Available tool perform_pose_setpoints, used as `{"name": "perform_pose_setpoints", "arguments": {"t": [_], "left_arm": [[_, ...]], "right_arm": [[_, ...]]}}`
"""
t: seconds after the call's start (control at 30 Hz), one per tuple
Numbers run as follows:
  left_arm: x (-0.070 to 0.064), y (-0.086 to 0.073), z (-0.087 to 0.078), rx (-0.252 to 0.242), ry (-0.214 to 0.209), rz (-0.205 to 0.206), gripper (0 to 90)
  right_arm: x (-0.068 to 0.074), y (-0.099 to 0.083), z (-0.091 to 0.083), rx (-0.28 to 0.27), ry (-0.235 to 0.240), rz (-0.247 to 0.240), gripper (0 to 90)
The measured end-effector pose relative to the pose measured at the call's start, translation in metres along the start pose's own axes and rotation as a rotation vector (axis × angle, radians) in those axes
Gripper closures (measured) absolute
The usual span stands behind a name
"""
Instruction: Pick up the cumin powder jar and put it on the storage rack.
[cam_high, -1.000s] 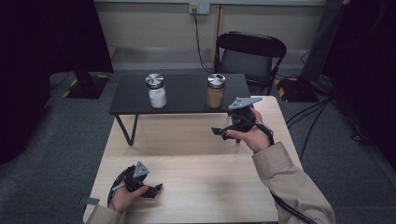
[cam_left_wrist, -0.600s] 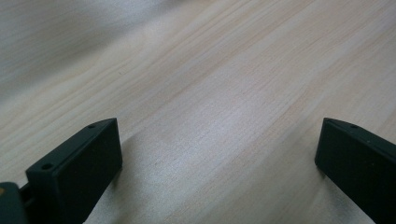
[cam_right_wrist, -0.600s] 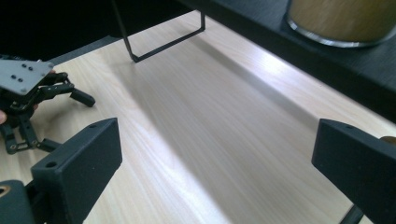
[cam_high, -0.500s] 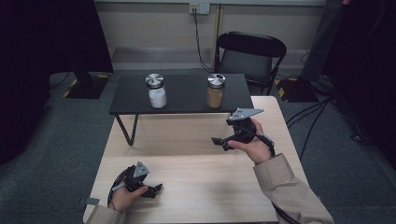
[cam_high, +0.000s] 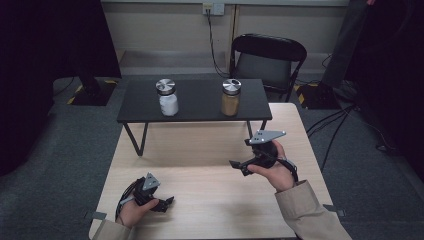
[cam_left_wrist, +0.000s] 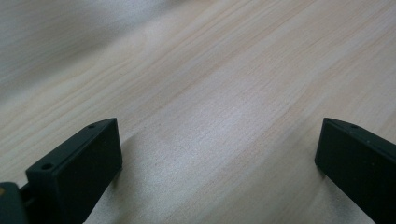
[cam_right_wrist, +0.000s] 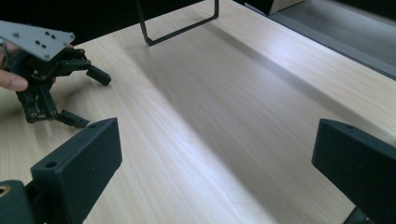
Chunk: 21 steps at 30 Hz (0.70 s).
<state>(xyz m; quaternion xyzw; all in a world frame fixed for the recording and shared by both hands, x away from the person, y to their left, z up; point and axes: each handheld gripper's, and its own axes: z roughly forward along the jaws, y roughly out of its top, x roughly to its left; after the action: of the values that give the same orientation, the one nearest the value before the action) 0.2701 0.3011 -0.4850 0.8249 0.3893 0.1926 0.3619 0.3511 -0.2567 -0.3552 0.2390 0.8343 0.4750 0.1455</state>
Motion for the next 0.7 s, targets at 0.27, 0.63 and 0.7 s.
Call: {"name": "perform_pose_setpoints", "arguments": {"t": [0.27, 0.63, 0.7], "left_arm": [[0.000, 0.000, 0.000, -0.001, 0.001, -0.001, 0.0], [0.000, 0.000, 0.000, 0.000, 0.002, -0.001, 0.0], [0.000, 0.000, 0.000, 0.000, 0.002, -0.001, 0.0]], "right_arm": [[0.004, -0.022, -0.004, 0.001, 0.008, 0.017, 0.7], [0.005, -0.047, -0.003, 0.012, 0.025, 0.045, 0.7], [0.005, -0.054, -0.002, 0.015, 0.028, 0.041, 0.6]]}}
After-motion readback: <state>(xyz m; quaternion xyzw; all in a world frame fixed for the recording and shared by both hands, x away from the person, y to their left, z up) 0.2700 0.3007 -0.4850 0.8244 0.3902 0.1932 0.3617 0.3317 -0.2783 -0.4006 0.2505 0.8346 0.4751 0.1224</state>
